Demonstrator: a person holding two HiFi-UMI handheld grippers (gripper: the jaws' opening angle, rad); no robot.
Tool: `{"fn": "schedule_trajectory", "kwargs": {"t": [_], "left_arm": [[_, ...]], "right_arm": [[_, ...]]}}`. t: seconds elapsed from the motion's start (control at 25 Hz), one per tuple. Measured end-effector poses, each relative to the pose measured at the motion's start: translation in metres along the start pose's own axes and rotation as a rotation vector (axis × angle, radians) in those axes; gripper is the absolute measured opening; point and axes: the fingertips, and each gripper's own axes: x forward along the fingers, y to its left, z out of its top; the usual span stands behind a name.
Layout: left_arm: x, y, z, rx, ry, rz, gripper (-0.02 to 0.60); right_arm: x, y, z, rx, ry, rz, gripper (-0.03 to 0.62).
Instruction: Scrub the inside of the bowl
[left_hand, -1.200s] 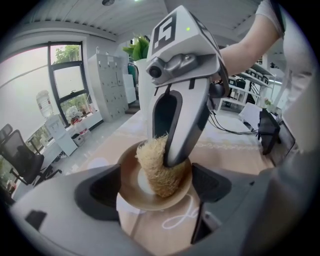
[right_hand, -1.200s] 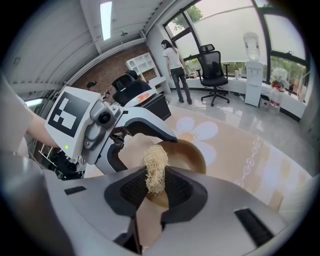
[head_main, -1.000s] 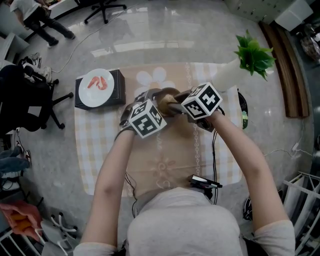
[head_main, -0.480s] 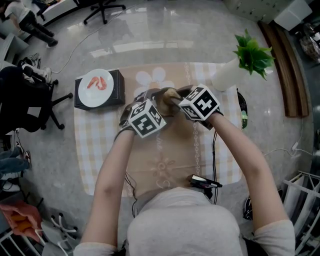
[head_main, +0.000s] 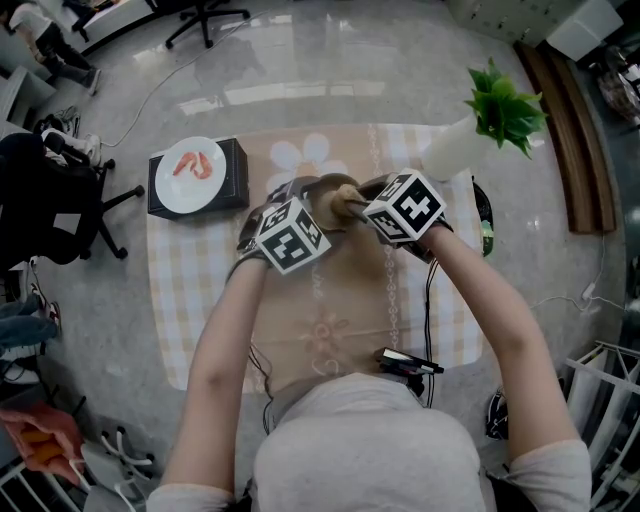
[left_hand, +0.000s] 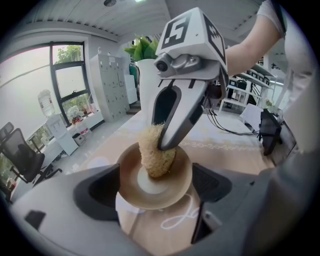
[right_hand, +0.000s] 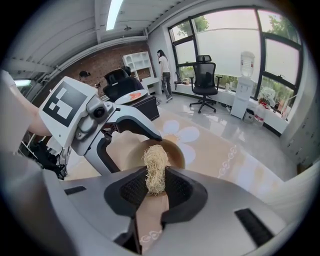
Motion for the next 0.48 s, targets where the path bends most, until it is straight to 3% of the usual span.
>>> {"fn": "schedule_trajectory", "kwargs": {"t": [0.48], "left_arm": [[0.000,0.000,0.000,-0.012,-0.007,-0.002,0.431]], "right_arm": [[0.012,0.018,0.008,0.093,-0.051,0.094,0.087]]}}
